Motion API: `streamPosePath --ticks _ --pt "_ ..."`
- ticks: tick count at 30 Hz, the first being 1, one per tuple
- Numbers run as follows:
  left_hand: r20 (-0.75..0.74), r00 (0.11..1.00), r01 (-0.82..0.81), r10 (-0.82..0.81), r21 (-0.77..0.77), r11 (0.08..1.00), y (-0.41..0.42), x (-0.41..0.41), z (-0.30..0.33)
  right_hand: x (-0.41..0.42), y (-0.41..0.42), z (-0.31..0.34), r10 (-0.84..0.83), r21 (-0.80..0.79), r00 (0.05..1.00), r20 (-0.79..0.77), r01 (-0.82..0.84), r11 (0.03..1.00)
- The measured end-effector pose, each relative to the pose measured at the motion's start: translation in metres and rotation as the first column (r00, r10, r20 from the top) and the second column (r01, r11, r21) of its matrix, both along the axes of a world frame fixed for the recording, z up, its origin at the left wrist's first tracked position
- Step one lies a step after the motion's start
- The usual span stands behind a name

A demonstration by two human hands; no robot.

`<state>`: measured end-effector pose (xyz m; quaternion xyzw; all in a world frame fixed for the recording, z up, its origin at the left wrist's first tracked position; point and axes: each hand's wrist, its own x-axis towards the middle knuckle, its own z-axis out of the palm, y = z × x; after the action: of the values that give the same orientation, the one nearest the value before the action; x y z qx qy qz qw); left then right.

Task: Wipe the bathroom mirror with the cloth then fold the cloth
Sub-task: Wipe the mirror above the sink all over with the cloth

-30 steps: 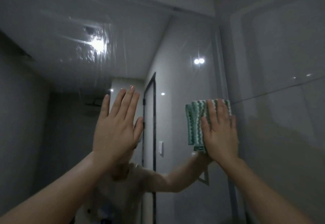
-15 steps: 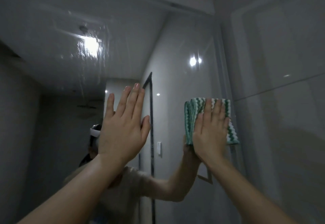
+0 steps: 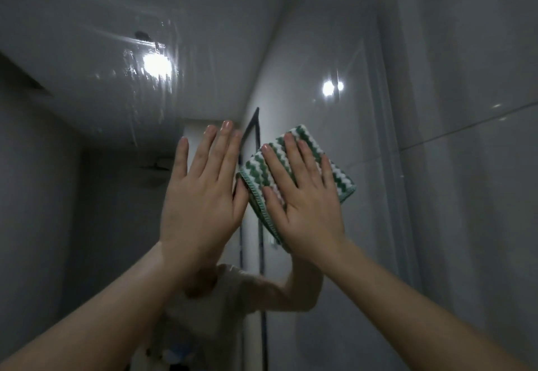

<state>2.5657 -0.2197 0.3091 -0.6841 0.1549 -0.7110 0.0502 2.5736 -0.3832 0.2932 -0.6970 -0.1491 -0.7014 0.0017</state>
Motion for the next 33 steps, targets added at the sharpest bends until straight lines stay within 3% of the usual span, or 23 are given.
streamPosePath --ticks 3,9,12,19,24,28,33 --pt "0.007 1.000 -0.014 0.014 -0.006 1.000 -0.001 0.001 -0.001 0.002 -0.018 0.004 -0.003 -0.014 1.000 0.004 0.003 1.000" --pt "-0.040 0.998 -0.041 0.041 -0.007 0.999 -0.001 0.000 -0.002 0.009 -0.093 0.006 -0.037 0.326 0.999 -0.030 0.045 0.944" --pt "-0.062 0.997 -0.045 0.044 -0.013 0.999 0.000 0.000 -0.002 0.007 -0.115 0.002 -0.046 0.404 0.997 -0.063 0.068 0.912" --pt "-0.052 0.999 -0.017 0.016 -0.018 1.000 -0.003 -0.002 -0.002 0.004 -0.075 0.008 0.019 0.585 0.988 -0.152 0.075 0.807" --pt "-0.013 1.000 0.024 -0.024 -0.014 1.000 -0.003 0.001 -0.003 -0.001 -0.010 0.019 0.024 0.507 0.994 -0.107 0.033 0.861" --pt "0.004 0.999 0.049 -0.048 -0.009 0.999 -0.003 0.002 -0.001 -0.005 0.043 0.032 0.019 0.355 0.995 -0.100 0.017 0.935" --pt "0.002 0.999 0.051 -0.051 -0.030 0.998 -0.001 0.002 -0.001 -0.008 0.054 0.036 0.030 0.292 0.994 -0.104 0.002 0.957"
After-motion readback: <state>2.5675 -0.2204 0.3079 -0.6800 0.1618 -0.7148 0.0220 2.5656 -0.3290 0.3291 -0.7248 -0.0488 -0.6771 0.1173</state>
